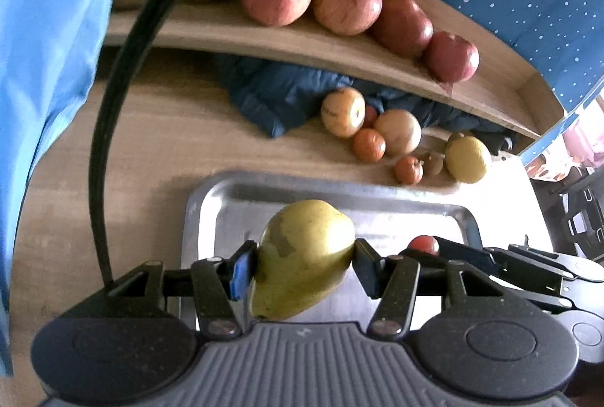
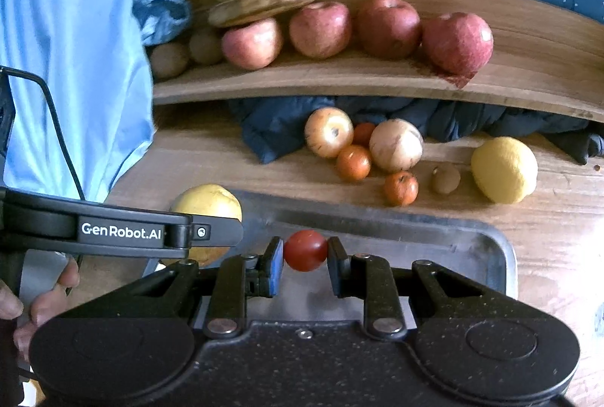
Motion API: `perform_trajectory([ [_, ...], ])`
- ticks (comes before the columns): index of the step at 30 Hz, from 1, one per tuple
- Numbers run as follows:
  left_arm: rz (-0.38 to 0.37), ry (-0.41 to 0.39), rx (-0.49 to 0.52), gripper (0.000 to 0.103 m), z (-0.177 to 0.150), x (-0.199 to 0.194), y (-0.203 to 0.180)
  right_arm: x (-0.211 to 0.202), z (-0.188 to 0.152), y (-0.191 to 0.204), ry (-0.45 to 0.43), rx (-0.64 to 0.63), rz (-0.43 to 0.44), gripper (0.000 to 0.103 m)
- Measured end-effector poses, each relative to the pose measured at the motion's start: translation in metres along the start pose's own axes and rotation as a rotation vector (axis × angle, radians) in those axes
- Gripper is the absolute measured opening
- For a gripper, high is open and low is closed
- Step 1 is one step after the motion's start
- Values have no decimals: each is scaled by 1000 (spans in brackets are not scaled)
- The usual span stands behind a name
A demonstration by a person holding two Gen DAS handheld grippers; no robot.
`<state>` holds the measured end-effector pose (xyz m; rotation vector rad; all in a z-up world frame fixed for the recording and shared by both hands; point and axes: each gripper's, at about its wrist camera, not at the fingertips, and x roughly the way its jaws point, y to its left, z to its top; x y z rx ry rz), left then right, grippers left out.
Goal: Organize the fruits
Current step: 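Lower the pear onto the tray and open the left gripper while the right releases the tomato beside it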
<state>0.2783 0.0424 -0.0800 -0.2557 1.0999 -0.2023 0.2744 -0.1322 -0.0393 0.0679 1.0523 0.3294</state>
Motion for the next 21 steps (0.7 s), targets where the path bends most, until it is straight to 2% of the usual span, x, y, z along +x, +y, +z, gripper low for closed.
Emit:
perform_trajectory([
  [13,45,14,-83,59,-50,-19,12,-6,-40,18,90,-83,79,26],
  [21,63,27,-92,59,-68,-24,15,-5,-62,27,131,-124,100,26],
])
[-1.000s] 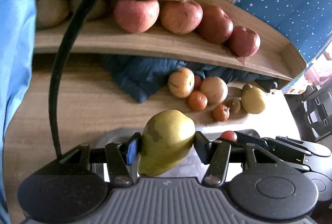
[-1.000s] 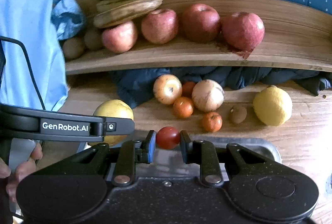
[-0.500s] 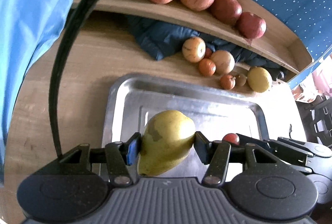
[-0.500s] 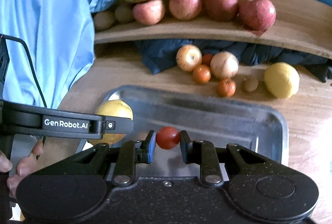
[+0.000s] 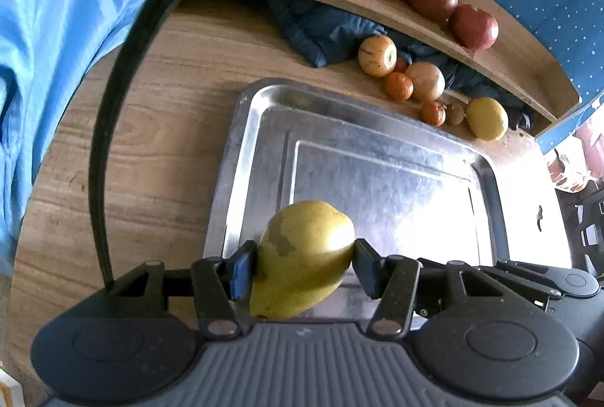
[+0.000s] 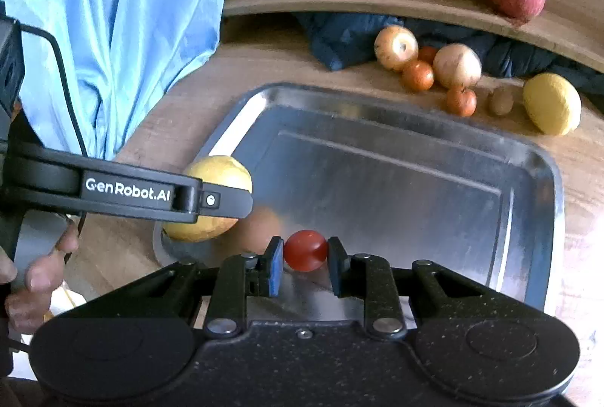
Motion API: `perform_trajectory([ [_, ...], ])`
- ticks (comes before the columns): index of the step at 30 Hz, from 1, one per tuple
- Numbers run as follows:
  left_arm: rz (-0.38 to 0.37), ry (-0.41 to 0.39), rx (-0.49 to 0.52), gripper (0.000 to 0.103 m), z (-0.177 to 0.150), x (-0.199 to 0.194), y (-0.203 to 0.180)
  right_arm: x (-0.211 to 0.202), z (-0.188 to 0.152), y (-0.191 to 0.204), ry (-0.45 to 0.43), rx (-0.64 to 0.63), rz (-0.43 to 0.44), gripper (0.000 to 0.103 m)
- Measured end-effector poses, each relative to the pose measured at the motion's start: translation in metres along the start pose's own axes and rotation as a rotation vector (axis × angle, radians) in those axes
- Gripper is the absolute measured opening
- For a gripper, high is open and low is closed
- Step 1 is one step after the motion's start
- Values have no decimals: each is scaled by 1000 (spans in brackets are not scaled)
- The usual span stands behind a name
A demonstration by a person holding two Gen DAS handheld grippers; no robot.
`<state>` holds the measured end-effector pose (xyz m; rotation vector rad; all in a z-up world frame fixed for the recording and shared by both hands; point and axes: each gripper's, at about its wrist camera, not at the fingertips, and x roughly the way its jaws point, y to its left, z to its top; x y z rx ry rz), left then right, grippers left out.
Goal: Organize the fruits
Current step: 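Lower the pear onto the tray and open the left gripper while the right releases the tomato beside it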
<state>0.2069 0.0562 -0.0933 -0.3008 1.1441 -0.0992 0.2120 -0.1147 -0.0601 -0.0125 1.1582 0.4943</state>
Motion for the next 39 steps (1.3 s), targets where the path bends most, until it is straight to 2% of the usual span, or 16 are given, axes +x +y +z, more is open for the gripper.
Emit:
perform_trajectory([
  [10,16,5,11,59,-6,-3,-3,-1,-17,0,16,4,3,26],
  [26,46,-7,9,60,-10,-5,-13,-4,-25,-10,26,21,10,30],
  [34,45,-36,4,67,-16,-15,-14,-14,-29,-10,2,5,8,47],
  [36,49,-45,1,72,-19,-19,-14,-18,-30,-8,-8,0,9,50],
  [39,57,-58,-3,82,-23,-26,-14,-24,-31,-7,-23,-6,12,62],
])
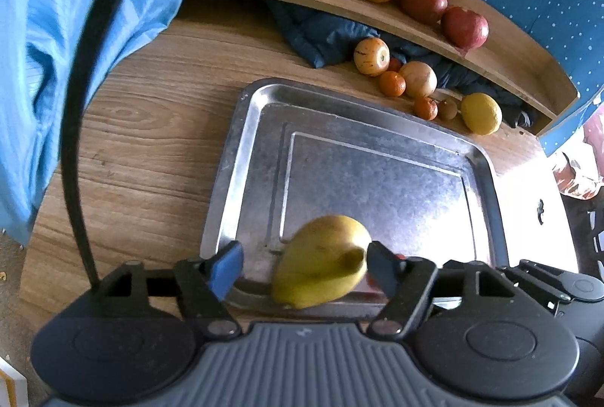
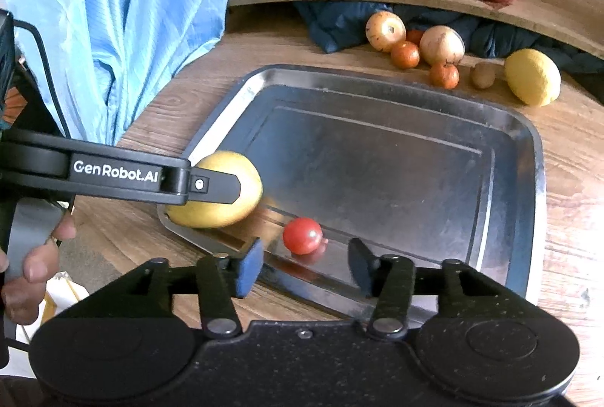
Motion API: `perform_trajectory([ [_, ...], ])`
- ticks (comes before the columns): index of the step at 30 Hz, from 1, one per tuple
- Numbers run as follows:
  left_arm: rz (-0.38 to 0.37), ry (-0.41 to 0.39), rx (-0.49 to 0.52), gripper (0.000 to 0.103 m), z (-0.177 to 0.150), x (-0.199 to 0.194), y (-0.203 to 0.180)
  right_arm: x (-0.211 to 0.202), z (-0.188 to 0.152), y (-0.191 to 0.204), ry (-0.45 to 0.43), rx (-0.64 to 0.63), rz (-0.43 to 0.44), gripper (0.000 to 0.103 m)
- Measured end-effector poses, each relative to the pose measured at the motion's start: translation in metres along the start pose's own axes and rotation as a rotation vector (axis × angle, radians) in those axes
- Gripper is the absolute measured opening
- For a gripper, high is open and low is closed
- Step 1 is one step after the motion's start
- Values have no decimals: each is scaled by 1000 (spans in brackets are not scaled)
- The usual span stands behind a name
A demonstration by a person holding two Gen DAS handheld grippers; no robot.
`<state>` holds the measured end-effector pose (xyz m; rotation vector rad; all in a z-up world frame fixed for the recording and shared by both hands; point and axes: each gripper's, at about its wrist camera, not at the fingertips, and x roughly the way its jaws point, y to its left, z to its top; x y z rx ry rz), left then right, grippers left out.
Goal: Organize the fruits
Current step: 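Lower the pear onto the tray and open the left gripper while the right releases the tomato beside it, then withdraw both open grippers from the tray back toward the fruit row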
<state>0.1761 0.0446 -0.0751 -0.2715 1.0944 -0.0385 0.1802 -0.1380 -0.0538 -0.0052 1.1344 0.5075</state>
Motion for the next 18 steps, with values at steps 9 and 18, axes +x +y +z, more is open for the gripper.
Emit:
perform_trajectory([
  [9,46,-13,8,101,-10,-21,1,-22,-8,-3,-37,5,11,97],
  [18,131,12,39,103,-17,-32,1,-30,-19,-10,-3,1,-73,102],
])
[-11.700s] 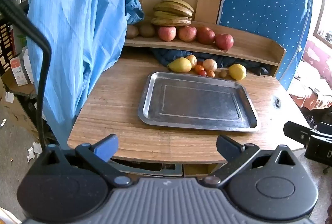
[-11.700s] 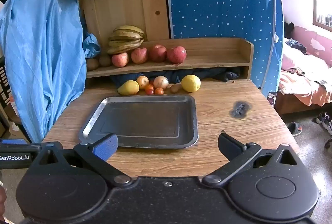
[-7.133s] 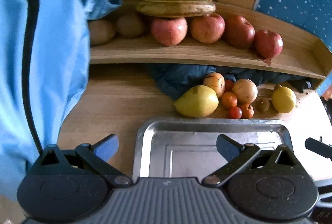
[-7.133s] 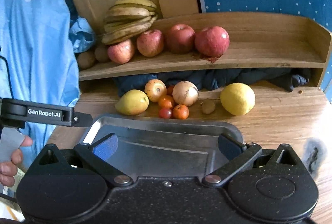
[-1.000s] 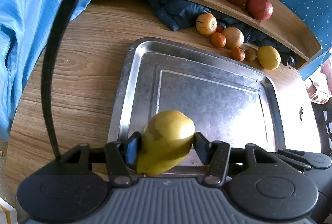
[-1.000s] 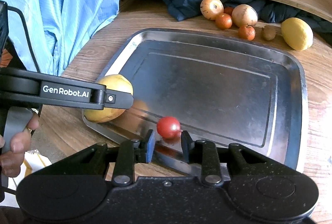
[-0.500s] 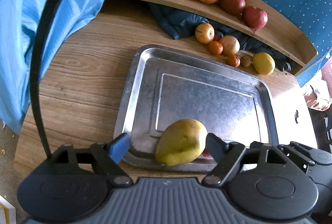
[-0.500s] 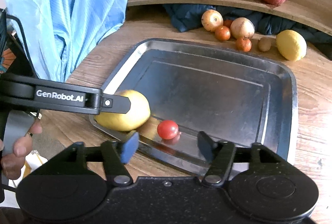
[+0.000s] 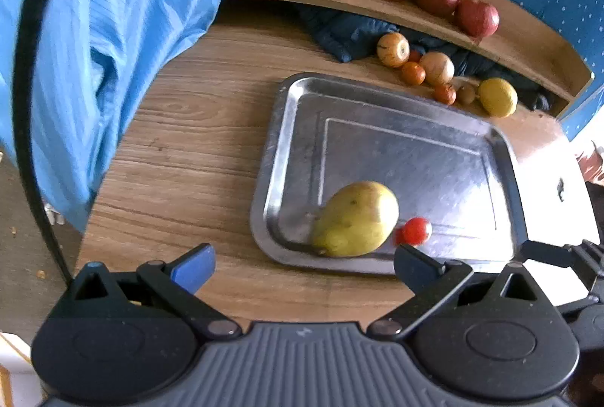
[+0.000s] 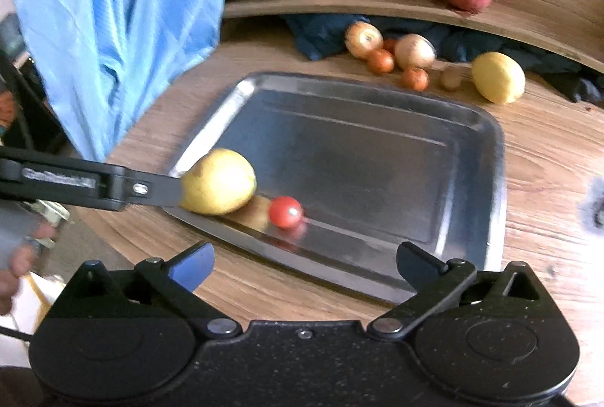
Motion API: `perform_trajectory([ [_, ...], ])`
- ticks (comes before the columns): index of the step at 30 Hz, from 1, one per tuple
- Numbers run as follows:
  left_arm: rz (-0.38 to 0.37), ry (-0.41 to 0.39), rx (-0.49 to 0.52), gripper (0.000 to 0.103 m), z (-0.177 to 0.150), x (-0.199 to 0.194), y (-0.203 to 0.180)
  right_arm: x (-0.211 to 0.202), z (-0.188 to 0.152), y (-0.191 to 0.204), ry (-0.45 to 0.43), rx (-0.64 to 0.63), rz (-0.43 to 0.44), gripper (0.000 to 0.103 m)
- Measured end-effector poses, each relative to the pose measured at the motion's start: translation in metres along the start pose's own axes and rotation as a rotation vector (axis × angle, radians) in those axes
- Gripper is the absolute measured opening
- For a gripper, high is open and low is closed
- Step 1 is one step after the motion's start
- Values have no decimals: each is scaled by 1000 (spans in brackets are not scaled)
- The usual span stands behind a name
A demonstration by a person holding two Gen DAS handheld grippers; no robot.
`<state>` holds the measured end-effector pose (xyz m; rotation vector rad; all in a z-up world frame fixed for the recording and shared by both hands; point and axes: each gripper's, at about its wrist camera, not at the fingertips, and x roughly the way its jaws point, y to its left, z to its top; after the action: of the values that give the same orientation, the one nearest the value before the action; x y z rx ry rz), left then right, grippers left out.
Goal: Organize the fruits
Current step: 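Withdraw both open grippers from the tray back toward the fruit row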
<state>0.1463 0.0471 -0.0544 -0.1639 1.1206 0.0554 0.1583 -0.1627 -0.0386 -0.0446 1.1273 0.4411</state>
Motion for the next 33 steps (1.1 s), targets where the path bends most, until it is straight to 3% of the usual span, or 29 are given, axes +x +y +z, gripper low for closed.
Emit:
perform_trajectory([
  [11,120,44,61,103,5,-3,-11,-6,-1,-19,15,19,-58,102],
  [23,122,35,111,103,30,6,-30,-7,6,-38,-4,62,-85,102],
  [33,95,26,151,103,69,22,-45,4,30,-56,-24,92,-110,102],
])
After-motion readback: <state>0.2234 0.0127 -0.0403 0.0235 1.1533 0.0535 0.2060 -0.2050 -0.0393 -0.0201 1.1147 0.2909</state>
